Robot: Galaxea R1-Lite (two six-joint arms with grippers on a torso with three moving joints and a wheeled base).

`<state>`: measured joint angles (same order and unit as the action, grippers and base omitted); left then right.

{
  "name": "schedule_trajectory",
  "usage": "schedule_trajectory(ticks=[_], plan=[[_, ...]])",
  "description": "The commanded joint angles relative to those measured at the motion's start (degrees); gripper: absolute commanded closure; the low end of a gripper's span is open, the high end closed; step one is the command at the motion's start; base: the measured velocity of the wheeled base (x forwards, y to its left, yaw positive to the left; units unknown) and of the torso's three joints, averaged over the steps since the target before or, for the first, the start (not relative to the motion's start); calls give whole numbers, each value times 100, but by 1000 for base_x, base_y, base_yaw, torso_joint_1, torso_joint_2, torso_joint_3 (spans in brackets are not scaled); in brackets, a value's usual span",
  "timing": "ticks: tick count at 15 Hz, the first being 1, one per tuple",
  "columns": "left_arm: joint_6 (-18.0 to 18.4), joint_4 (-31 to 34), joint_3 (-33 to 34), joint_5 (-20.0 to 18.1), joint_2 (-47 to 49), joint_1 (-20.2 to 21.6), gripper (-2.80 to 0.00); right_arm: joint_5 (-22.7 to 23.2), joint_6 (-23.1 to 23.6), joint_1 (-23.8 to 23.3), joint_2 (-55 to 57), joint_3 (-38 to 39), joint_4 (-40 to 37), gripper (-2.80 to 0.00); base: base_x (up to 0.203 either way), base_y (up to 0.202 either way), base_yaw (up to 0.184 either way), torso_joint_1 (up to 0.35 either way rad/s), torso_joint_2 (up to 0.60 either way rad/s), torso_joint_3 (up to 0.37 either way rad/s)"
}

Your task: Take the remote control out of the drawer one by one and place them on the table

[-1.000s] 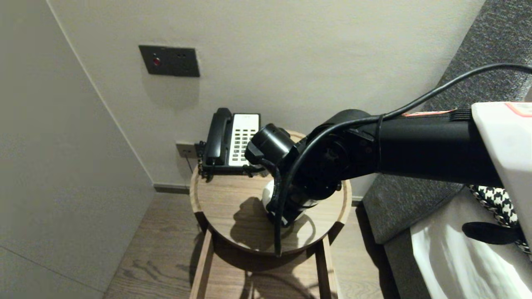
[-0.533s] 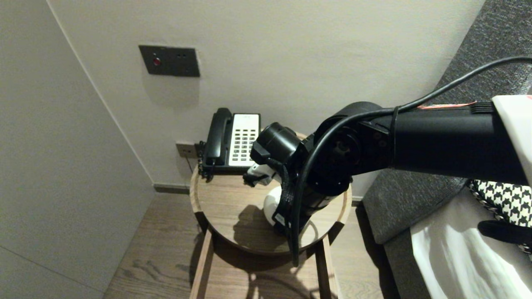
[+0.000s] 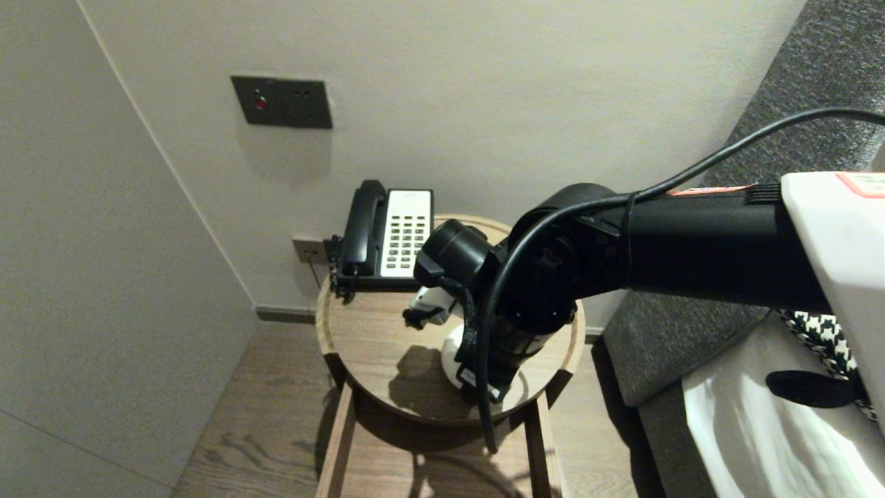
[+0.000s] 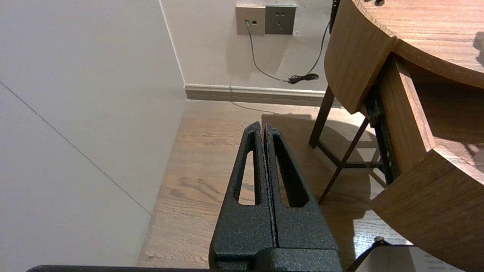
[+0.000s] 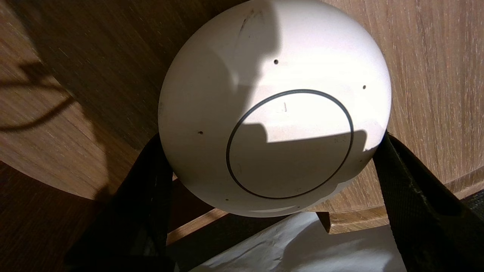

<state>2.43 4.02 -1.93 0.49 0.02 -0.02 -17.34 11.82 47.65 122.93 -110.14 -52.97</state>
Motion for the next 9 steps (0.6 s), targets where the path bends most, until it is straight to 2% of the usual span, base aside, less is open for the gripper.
schedule_trajectory(ticks=[1,4,5,9], plan=[[-4,2,-1,3,-2,-5,0,-15,4,-4,91,11,-44,0,0,0,0,0,0,0],[1,2,-1,3,-2,-5,0,-15,4,-2,43,11,-32,0,0,0,0,0,0,0],[4,2,-1,3,-2,2,0,-15,0,-2,25,11,-52,-280,0,0,0,0,0,0],[2,2,-1,3,-2,-2,0,-24,-31,4,-117,11,-47,-280,0,0,0,0,0,0]])
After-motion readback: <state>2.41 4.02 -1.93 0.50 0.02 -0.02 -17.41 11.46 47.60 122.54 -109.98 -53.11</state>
